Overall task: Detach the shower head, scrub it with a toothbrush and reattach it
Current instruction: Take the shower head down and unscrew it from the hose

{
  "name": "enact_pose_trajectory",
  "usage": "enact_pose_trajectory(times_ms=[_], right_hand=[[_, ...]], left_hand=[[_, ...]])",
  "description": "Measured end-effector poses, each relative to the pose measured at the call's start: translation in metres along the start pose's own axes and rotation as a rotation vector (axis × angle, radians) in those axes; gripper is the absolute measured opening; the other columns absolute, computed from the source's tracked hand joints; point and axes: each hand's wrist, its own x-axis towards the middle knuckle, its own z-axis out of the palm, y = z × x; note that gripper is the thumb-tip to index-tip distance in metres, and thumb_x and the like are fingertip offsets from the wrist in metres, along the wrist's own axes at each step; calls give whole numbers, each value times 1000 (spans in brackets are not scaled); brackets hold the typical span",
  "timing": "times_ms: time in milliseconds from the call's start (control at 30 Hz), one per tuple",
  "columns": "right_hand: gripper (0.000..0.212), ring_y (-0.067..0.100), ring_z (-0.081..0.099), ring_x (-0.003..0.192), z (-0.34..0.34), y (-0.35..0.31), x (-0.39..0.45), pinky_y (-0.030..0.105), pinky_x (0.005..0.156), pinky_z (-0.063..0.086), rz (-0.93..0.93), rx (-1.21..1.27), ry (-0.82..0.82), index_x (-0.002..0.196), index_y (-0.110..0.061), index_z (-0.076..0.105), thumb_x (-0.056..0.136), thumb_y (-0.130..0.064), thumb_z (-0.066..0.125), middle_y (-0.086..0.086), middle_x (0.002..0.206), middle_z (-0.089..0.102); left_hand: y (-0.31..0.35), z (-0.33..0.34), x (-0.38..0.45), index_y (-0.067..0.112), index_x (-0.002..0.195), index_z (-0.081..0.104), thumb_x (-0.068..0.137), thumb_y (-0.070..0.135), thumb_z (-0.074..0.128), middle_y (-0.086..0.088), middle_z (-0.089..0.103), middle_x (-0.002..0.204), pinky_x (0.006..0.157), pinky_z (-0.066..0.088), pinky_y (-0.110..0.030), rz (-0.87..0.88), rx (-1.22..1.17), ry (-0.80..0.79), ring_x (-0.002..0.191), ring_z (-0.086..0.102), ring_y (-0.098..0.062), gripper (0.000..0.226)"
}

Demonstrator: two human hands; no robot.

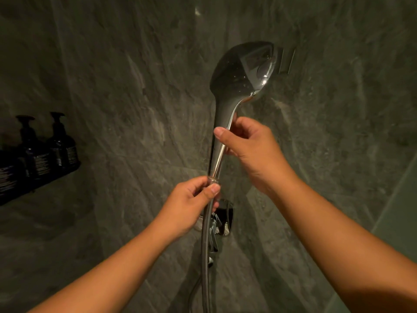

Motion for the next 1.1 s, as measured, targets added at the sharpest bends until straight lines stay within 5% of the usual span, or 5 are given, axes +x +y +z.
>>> enact_pose_trajectory(times_ms=[300,467,667,933,1100], right_hand=[[11,40,51,89,-7,4,-1,41,67,45,111,318,-162,86,-12,60,89,-1,58,17,83,57],[9,28,59,80,-13,-3,5,36,69,49,114,291,-207,92,-9,61,83,-7,64,6,79,65],[10,32,65,84,-20,-3,2,37,71,51,155,346,-316,89,-3,55,86,-12,57,19,87,59],[35,22,52,64,-3,-7,0,28,56,43,14,-121,-29,95,6,61,80,-22,77,14,74,58],[7,22,62,73,-8,-13,-3,43,79,55,120,29,-174,94,-10,67,87,-9,66,7,78,63]], left_hand=[[-3,4,-5,4,88,64,87,19,58,-1,63,71,65,54,-25,-46,-130,-54,64,61,-14,15],[3,2,-5,2,94,65,83,23,58,-5,64,76,66,55,-25,-57,-177,-86,66,63,-15,24],[2,0,-7,4,96,66,85,22,57,-2,66,76,67,54,-24,-66,-157,-113,67,64,-14,22],[-5,2,-7,-5,89,61,92,18,57,0,63,73,67,52,-25,-34,-52,-60,65,63,-12,23],[-3,4,-11,5,85,63,94,6,53,-4,61,74,65,51,-20,-42,-73,-65,65,61,-10,14]])
